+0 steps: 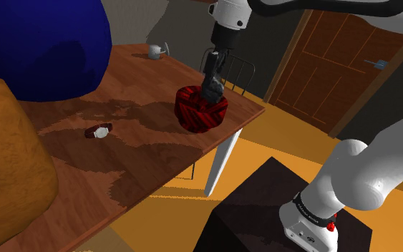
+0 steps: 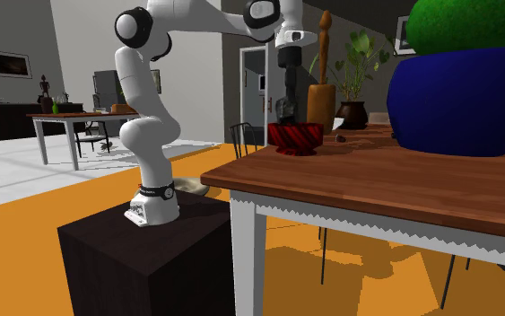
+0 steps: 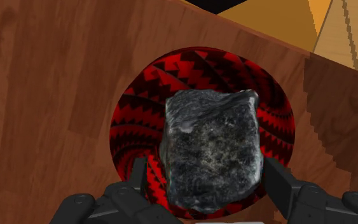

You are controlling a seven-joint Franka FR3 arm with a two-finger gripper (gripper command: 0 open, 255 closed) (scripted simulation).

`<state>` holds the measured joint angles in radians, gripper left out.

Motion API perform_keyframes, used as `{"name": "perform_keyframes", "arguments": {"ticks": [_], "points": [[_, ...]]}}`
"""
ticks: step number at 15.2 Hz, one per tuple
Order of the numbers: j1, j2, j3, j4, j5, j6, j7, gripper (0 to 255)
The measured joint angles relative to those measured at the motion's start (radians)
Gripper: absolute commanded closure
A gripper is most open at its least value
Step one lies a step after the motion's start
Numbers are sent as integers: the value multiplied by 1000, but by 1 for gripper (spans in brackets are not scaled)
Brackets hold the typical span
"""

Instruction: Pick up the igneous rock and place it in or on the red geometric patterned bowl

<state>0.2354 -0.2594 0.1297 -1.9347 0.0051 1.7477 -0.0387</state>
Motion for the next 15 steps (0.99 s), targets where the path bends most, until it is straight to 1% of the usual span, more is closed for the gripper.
{"name": "perform_keyframes", "arguments": {"ticks": [4, 6, 9, 15], "points": [[0, 0, 0, 0, 0, 0, 0, 0], [0, -1, -1, 37, 0, -38, -1, 0], [0, 14, 1, 128, -2, -113, 1, 0], [0, 15, 1, 144, -2, -129, 2, 0]]}}
